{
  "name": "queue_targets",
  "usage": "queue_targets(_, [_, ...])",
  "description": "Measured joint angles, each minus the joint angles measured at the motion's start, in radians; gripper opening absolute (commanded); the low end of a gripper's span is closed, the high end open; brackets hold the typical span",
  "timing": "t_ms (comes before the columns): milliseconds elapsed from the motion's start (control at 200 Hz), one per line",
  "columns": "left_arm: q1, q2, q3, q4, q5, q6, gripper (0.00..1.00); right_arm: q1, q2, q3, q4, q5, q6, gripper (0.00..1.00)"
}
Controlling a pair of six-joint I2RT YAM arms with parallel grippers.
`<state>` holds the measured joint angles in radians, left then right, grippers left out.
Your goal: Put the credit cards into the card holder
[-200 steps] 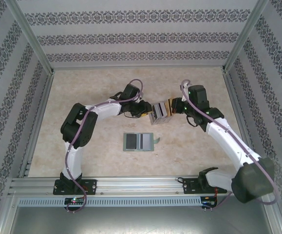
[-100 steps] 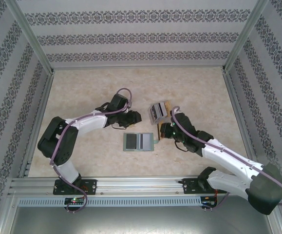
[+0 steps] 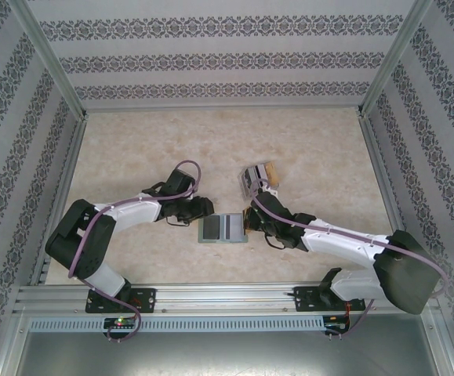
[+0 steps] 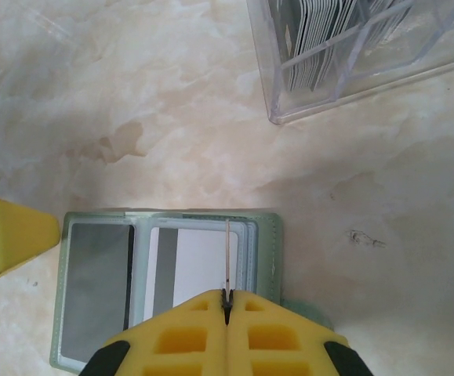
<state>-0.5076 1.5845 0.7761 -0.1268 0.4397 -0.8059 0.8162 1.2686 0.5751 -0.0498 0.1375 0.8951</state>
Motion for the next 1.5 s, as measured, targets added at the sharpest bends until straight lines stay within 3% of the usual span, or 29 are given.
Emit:
queue_targets(390, [0.006,0.002,-0.044,0.034,0.011,0.002,0.48,0.0,0.08,-0.004,0.048,0.002,0.001,0.0])
queue_targets(1504, [0.006,0.016,-0.046,0.051,0.023,0.002,0.43,-0.003,0.093,0.018,0.05,-0.016,-0.002,0.0])
